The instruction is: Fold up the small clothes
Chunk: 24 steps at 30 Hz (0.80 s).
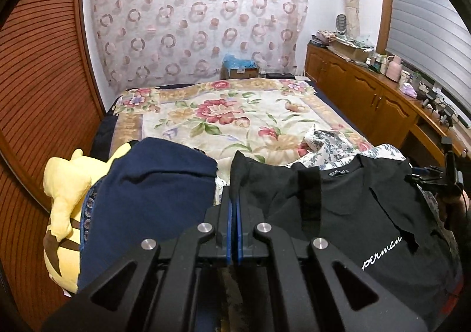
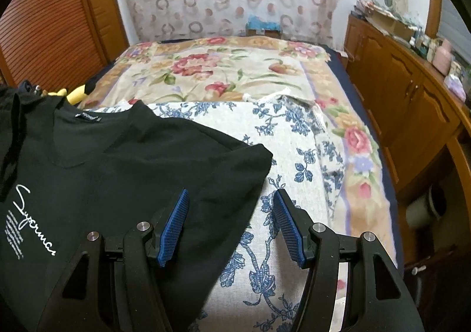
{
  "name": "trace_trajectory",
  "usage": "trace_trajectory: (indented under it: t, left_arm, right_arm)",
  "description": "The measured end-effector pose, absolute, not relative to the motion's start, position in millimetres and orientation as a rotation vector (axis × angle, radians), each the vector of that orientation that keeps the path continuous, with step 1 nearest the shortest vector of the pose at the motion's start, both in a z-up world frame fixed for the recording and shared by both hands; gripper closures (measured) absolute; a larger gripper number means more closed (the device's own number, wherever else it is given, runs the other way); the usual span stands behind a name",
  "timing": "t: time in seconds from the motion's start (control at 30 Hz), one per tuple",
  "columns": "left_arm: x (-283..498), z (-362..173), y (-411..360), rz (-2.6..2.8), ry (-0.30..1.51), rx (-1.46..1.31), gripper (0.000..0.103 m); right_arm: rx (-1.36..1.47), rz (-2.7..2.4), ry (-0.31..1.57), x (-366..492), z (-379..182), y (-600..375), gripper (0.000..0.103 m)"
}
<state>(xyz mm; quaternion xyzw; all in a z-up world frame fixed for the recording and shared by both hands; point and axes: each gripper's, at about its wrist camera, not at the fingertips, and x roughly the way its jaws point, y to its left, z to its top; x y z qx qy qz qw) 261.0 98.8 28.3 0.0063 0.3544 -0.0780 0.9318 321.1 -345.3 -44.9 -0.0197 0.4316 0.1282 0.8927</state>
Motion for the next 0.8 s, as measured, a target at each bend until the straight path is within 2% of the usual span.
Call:
trace_trajectory:
  t: [0.33,0.4,0.43,0.47,0.5,0.8]
  left_arm:
    - [250.3,24.3,94.3,-0.17,0.721,0.012,0.103]
    - [245.2,21.6,91.2,-0.181,0.72,0.01,0.103]
    - [241.3,20.9,89.0,-0.186,0.719,0.005,0.103]
    - [236.1,20.5,87.3,-0.192,0.717,0.0,0.103]
    - [231.3,20.4,86.2,-0.197,0.713,-0.005,0.103]
    - [177.7,27.6,82.3,-0.228,0.645,-0.02,0.103]
  right_arm:
    - [-0.046,0.29,0.903,335.7,-48.8,-335.4,0.042]
    - [-0.085,0.282,0.899,336.1,-50.2,-330.3,0.05]
    - [-0.102,0.29,0.898,335.8,-49.2,-327.3,0.067]
    - [-0.093,0.309,0.905,336.0,-47.7,-325.8,0.091]
    - [-0.08,0.328,0.915,335.5,-45.6,-324.2,0.097]
    - [-0.073,0.386,0.724,272.0,13.6,-304.6,0.099]
